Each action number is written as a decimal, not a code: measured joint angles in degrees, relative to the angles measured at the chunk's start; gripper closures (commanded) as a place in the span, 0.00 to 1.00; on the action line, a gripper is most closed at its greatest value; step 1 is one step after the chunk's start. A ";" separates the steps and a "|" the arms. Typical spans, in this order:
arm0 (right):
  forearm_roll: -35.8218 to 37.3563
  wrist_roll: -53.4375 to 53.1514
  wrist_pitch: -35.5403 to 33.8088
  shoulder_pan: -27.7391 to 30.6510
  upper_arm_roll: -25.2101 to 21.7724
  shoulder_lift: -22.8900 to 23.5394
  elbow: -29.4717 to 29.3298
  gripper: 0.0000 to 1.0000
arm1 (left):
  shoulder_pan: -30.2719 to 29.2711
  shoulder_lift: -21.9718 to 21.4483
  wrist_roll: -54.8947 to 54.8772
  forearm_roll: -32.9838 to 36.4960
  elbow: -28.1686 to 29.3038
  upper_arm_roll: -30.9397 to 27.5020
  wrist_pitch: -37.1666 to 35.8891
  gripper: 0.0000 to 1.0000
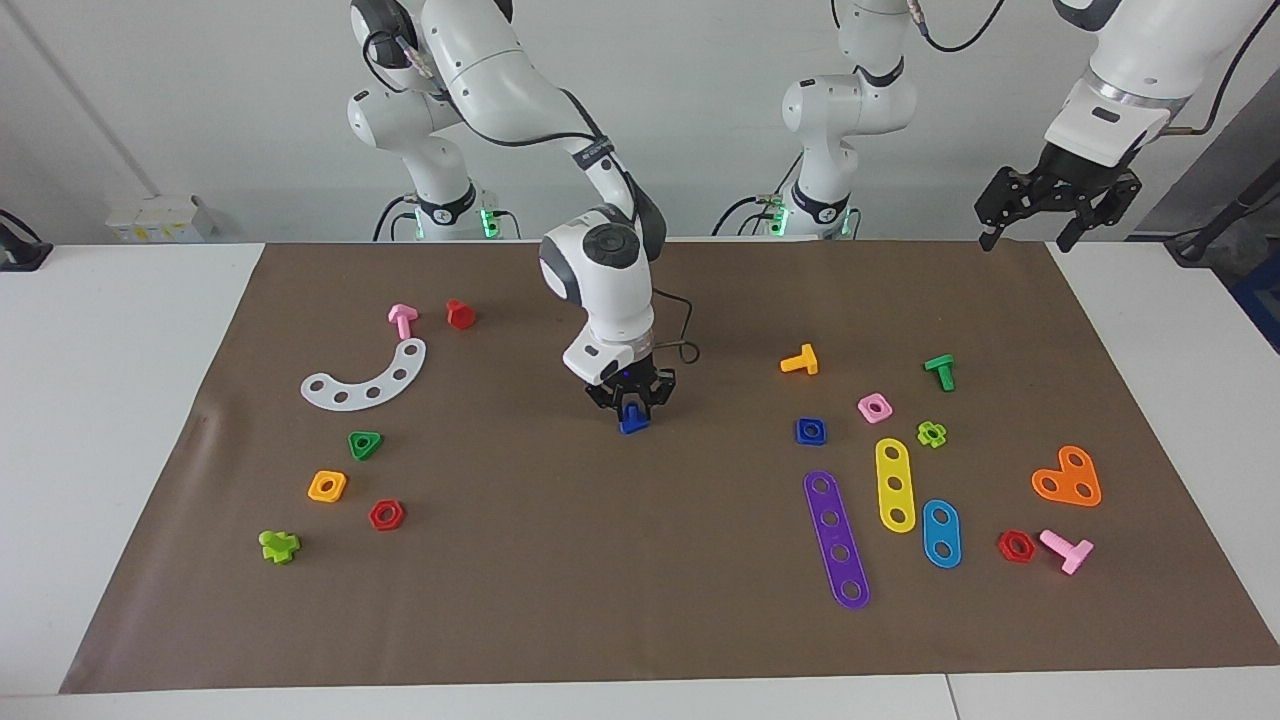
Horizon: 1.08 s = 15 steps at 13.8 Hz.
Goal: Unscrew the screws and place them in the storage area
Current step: 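Grasp the blue bolt with the right gripper and lift it, then carry the blue bolt beside the green triangle nut and release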
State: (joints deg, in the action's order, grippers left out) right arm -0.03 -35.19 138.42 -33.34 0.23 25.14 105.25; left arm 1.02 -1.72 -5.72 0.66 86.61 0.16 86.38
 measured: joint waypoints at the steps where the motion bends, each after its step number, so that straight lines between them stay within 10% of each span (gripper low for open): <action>1: 0.00 0.00 0.00 0.01 -0.03 -0.03 0.00 1.00 | 0.00 0.00 0.00 0.00 0.00 0.00 0.00 0.00; 15: 0.06 9.00 -12.44 13.74 -0.95 -12.88 -0.73 1.00 | 0.00 0.00 0.00 0.00 0.00 0.00 -0.05 0.00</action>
State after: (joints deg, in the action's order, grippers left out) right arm 0.02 -26.19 125.98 -19.60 -0.71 12.26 104.51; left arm 1.02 -1.72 -5.72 0.66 86.61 0.16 86.33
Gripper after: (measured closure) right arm 0.806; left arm 0.000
